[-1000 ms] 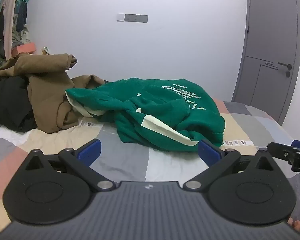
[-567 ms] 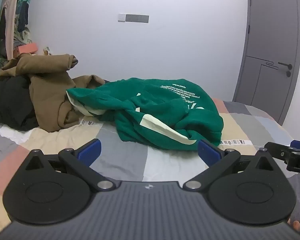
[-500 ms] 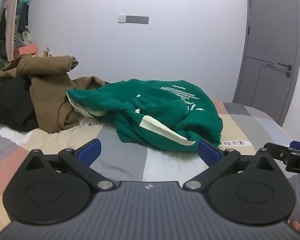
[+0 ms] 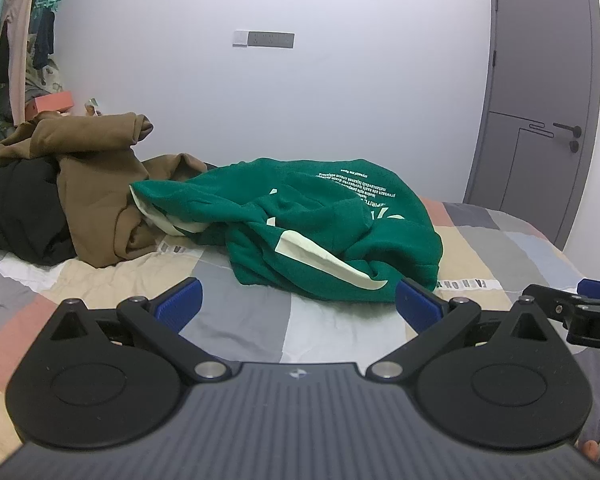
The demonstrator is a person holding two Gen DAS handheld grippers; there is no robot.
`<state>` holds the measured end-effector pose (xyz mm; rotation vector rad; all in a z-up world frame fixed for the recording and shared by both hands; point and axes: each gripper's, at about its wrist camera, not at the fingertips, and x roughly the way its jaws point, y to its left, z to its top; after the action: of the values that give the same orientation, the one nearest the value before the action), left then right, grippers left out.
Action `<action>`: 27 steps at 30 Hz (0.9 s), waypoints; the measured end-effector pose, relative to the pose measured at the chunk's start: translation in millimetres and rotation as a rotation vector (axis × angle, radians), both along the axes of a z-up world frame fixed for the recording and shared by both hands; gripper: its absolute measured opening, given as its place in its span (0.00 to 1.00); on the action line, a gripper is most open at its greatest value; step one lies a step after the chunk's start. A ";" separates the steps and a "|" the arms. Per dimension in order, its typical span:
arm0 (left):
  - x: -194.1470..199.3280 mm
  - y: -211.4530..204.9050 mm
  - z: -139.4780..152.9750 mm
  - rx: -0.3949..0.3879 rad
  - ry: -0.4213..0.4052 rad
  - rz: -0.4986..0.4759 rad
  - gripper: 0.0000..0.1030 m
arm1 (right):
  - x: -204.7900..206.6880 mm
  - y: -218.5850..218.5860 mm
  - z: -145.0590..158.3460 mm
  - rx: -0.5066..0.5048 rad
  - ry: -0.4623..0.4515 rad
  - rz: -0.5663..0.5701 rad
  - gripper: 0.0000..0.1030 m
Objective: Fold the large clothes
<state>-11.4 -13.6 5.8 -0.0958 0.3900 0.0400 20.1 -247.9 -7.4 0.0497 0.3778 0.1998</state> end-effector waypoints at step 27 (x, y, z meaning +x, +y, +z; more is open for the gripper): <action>3.3 -4.3 -0.8 0.007 0.008 -0.013 1.00 | 0.8 2.6 -1.3 -0.022 0.012 0.004 1.00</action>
<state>-8.0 -17.9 5.0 -0.0865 0.3980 0.0293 20.9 -245.3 -8.7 0.0281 0.3921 0.1995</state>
